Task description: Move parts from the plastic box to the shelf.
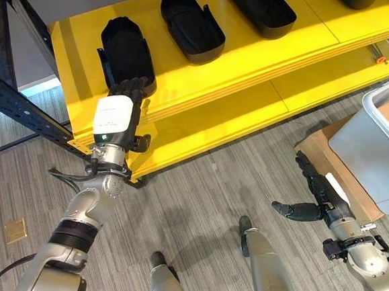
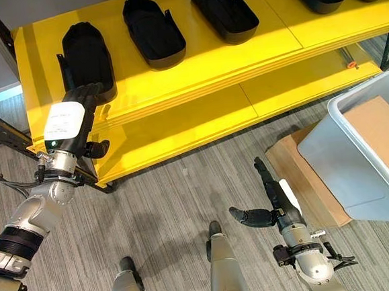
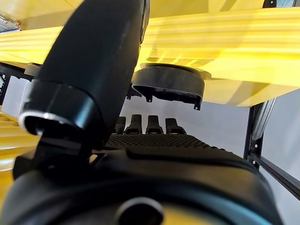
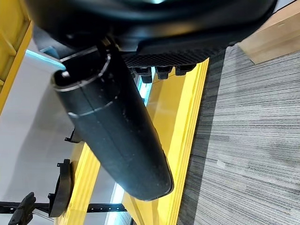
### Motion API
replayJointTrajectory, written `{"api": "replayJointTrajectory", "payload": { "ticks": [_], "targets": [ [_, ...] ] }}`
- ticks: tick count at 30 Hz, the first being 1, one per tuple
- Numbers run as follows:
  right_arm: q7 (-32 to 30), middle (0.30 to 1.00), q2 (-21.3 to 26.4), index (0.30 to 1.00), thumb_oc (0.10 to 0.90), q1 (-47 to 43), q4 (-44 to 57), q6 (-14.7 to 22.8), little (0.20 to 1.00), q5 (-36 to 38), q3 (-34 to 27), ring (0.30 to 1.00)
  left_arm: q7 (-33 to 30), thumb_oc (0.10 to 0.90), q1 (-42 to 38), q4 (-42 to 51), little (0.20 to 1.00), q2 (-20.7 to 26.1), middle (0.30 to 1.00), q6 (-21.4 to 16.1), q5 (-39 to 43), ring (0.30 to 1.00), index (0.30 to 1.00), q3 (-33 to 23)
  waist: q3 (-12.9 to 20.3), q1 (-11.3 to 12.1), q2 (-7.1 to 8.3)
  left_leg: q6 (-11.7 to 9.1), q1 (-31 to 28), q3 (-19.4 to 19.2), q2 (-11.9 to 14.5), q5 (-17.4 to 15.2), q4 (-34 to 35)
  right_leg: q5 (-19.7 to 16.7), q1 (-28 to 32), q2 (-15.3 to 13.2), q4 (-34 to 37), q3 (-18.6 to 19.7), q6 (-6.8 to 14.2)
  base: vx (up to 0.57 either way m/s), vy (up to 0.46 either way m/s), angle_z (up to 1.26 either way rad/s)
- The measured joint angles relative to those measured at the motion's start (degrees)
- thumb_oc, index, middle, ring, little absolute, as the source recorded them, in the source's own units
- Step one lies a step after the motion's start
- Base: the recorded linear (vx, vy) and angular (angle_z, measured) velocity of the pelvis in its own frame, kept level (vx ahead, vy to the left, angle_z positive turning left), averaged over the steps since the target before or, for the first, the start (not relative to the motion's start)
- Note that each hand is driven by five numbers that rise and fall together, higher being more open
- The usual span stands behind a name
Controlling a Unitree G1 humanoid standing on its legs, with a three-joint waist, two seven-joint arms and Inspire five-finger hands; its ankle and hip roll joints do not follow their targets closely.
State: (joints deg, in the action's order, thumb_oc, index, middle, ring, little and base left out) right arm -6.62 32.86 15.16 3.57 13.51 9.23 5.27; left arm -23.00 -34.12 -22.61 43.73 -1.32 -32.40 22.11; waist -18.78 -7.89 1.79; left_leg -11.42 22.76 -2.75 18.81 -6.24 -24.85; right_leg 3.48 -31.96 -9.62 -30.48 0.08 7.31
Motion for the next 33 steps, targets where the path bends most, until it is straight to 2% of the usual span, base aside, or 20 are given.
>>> {"api": "replayJointTrajectory", "payload": {
  "ticks": [10, 33],
  "targets": [
    [0.00, 1.000, 0.01, 1.000, 0.900, 0.16, 0.00, 0.00, 1.000, -0.01, 0.00, 1.000, 0.05, 0.900, -0.39, -5.24, 1.000, -0.04, 1.000, 0.13, 0.04, 1.000, 1.000, 0.66, -0.02, -0.60, -0.03, 0.01, -0.20, -0.03, 0.00, -0.01, -0.07, 0.01, 0.00, 0.02, -0.25, 0.05, -0.05, 0.00, 0.000, 0.00],
    [0.14, 1.000, 0.01, 1.000, 0.900, 0.21, 0.00, -0.04, 1.000, 0.00, -0.01, 1.000, 3.75, 0.900, -1.55, -6.62, 1.000, -0.03, 1.000, -0.11, 0.61, 1.000, 1.000, 1.42, -0.20, -1.23, -0.35, 0.01, -0.36, -0.18, 0.01, -0.01, -0.16, -0.23, -0.01, 0.13, -0.15, 0.29, -0.26, 0.00, 0.000, 0.00]
  ]
}}
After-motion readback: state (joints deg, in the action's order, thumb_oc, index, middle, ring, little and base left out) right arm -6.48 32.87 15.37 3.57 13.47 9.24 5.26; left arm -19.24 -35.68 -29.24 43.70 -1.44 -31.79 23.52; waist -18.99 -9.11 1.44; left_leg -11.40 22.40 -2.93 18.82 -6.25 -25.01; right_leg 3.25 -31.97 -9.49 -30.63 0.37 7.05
